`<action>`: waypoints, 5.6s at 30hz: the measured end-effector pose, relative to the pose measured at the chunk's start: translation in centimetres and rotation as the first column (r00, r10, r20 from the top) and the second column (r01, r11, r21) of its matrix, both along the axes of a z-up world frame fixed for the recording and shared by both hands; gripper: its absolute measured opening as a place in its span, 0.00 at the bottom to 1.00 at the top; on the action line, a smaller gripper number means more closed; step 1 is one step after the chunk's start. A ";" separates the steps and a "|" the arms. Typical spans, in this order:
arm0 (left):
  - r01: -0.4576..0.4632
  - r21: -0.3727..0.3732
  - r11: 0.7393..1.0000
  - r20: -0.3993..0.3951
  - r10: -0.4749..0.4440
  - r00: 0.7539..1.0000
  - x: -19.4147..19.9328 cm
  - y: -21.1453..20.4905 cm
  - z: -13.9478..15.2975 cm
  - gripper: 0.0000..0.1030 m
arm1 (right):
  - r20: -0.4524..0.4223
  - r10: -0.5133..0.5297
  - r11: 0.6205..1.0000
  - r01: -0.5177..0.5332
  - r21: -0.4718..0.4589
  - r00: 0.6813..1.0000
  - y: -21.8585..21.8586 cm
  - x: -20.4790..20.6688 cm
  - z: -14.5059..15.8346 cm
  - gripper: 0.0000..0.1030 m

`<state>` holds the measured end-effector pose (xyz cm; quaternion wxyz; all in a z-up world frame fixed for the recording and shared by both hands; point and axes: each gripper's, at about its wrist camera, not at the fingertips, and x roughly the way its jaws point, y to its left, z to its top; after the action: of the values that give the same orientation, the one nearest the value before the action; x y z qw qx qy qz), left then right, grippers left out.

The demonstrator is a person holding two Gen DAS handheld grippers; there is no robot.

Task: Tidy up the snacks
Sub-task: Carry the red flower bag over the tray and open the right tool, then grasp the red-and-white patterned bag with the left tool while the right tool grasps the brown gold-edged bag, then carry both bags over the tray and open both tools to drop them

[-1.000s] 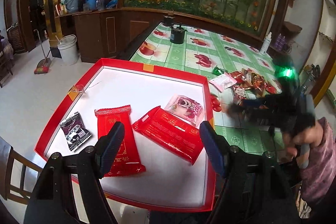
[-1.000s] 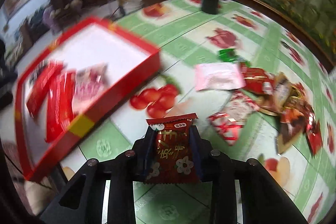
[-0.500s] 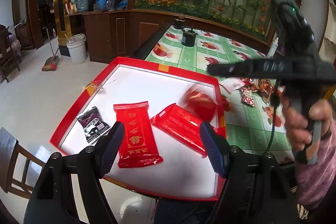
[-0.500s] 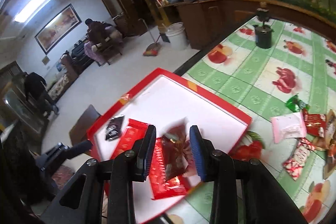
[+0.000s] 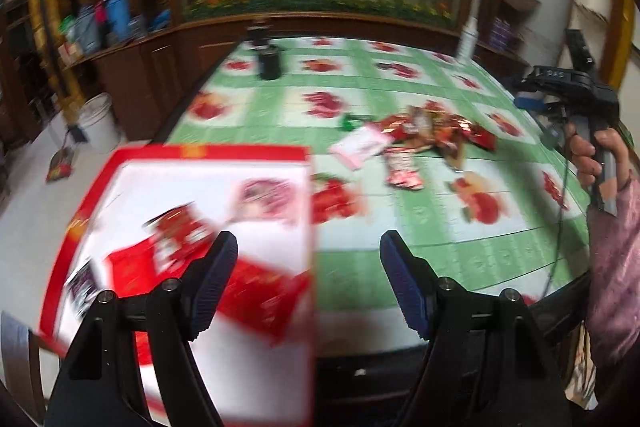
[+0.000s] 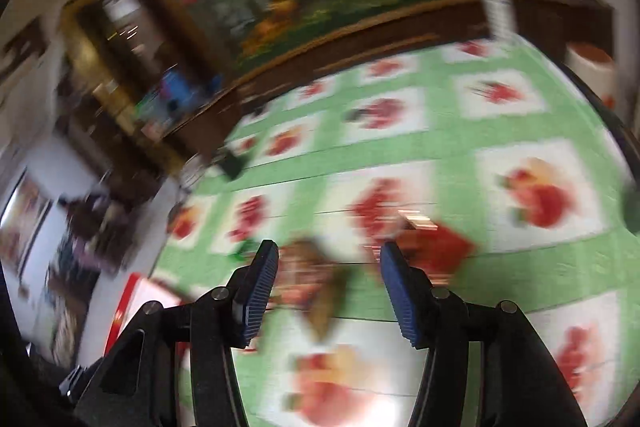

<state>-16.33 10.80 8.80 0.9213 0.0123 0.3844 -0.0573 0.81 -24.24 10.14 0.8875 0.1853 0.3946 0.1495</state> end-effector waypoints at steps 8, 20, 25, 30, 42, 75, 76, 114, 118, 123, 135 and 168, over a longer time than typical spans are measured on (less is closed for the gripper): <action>0.078 0.030 0.996 -0.079 -0.076 0.994 4.3 -6.1 -1.3 0.72 | -0.114 0.102 0.978 -0.079 0.193 0.988 -2.1 2.9 -5.4 0.55; 0.096 0.049 0.994 -0.180 -0.086 0.980 8.8 -9.2 -4.6 0.71 | -0.221 0.287 0.945 -0.238 0.222 0.932 6.5 5.7 -9.5 0.55; 0.073 -0.003 0.997 -0.233 -0.071 0.970 11.5 -9.8 -5.9 0.71 | -0.219 0.306 0.927 -0.238 0.291 0.926 6.6 6.2 -10.5 0.45; 0.061 -0.050 0.997 -0.276 -0.073 0.958 13.2 -10.6 -7.1 0.71 | -0.241 0.332 0.918 -0.254 0.304 0.912 5.8 6.1 -10.4 0.19; 0.080 -0.021 0.997 -0.240 -0.083 0.967 14.2 -11.9 -7.3 0.32 | -0.230 0.286 0.922 -0.202 0.329 0.930 1.6 5.4 -7.8 0.13; 0.003 -0.077 0.997 -0.248 -0.022 0.968 12.2 -12.0 -6.8 0.69 | -0.245 0.300 0.936 -0.234 0.264 0.922 2.7 4.8 -7.9 0.16; 0.001 -0.073 0.997 -0.256 -0.019 0.967 12.4 -12.1 -7.2 0.69 | -0.251 0.304 0.933 -0.235 0.272 0.919 2.8 4.8 -7.9 0.16; 0.038 0.015 0.999 -0.031 -0.037 0.999 8.2 -11.5 -3.2 0.24 | -0.195 0.292 0.941 -0.245 0.232 0.936 4.0 4.7 -8.4 0.30; 0.025 0.027 0.999 0.005 -0.025 1.000 7.7 -10.9 -2.2 0.24 | -0.163 0.313 0.933 -0.271 0.237 0.936 4.1 4.3 -7.8 0.30; 0.000 0.037 0.999 0.049 -0.002 0.999 6.7 -9.5 -0.9 0.24 | -0.058 0.356 0.915 -0.336 0.222 0.933 3.7 3.1 -6.1 0.30; -0.096 0.011 0.995 0.145 0.093 0.985 3.5 -3.8 1.3 0.24 | 0.068 0.410 0.852 -0.409 0.328 0.909 7.1 -0.1 -5.1 0.29; -0.505 0.001 0.863 0.098 0.502 0.859 -1.1 13.3 -2.2 0.25 | 0.026 0.645 0.707 -0.609 0.359 0.764 31.3 -3.7 -7.8 0.32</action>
<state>-17.44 24.09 6.65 0.9211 -0.0736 0.3311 0.1909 -2.86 7.11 2.34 0.7155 0.2004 0.4456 0.4994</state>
